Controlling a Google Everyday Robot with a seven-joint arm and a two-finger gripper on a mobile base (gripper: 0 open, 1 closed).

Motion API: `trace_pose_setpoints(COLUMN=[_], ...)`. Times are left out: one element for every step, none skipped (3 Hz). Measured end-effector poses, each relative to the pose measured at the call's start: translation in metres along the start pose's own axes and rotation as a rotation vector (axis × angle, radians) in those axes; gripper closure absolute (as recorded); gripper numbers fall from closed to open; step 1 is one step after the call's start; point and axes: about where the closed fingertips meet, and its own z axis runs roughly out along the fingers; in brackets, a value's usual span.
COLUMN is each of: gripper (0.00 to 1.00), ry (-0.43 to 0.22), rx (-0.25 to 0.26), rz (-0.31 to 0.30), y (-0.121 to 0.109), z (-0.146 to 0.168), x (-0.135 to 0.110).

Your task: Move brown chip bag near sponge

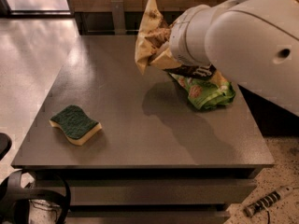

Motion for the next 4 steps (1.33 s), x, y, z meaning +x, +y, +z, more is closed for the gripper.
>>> trace_pose_setpoints(gripper=[1.00,1.00,1.00,1.00], ry=[0.000,-0.030,-0.019,0.040], rx=[0.000,-0.016,-0.037,-0.027], rz=[0.000,0.013,0.024,0.039], y=[0.000,0.005,0.028,0.044], z=[0.000,0.002,-0.017,-0.043], x=[0.000,-0.004,-0.010,-0.013])
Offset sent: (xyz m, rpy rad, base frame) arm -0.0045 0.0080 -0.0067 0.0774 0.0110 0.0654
